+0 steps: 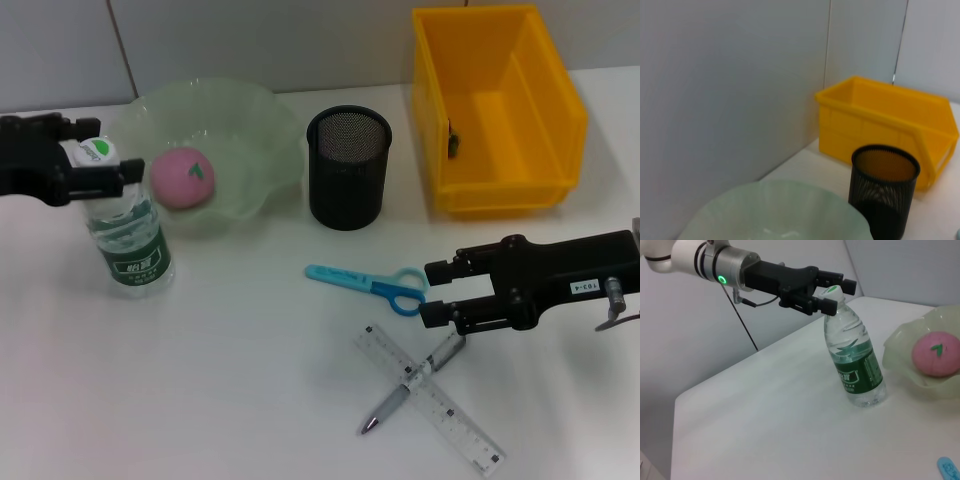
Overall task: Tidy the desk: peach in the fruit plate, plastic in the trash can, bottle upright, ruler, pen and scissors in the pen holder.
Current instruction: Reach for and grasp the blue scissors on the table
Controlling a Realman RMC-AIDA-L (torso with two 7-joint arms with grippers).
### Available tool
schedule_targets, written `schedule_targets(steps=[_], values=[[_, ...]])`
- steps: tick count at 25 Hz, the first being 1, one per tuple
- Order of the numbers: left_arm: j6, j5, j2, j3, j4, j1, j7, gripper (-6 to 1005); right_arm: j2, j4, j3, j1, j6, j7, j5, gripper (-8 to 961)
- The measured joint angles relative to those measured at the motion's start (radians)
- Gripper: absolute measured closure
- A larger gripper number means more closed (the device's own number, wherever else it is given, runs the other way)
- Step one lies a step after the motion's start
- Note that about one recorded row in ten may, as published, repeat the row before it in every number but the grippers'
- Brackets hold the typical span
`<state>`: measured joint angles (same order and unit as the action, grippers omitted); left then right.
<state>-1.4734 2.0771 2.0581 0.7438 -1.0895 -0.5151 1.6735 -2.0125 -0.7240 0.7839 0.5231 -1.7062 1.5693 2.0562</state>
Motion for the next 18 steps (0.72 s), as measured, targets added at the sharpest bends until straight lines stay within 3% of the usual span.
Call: schedule_targets(steps=[3, 4, 8, 9, 11, 13, 14, 18], values=[[-0.009, -0.027, -0.004, -0.002, -0.001, 0.006, 0.000, 181, 0.000, 0.000, -0.005, -0.001, -0.001, 0.000, -0.001, 288], [-0.087, -0.150, -0.023, -0.039, -0.005, 0.027, 0.005, 182, 0.000, -0.001, -0.006, -0.001, -0.002, 0.000, -0.004, 288], [-0.137, -0.219, -0.035, -0.071, -0.006, 0.038, 0.008, 182, 0.000, -0.002, -0.006, 0.001, -0.003, -0.003, -0.012, 288], [-0.299, -0.412, -0.060, -0.122, 0.004, 0.065, 0.014, 182, 0.000, -0.003, -0.006, 0.004, -0.003, -0.004, -0.015, 288], [-0.364, -0.462, -0.061, -0.116, 0.006, 0.074, 0.016, 183, 0.000, -0.003, -0.007, 0.005, -0.003, -0.004, -0.015, 288], [-0.395, -0.476, -0.059, -0.110, 0.006, 0.077, 0.016, 183, 0.000, -0.006, -0.006, 0.010, -0.003, 0.000, -0.017, 288], [-0.448, -0.452, -0.026, -0.060, 0.017, 0.081, -0.010, 183, 0.000, -0.008, -0.006, 0.014, -0.004, 0.005, -0.018, 288], [-0.444, -0.382, 0.001, 0.022, 0.081, 0.081, -0.085, 184, 0.000, -0.019, -0.006, 0.031, -0.006, 0.030, -0.019, 288]])
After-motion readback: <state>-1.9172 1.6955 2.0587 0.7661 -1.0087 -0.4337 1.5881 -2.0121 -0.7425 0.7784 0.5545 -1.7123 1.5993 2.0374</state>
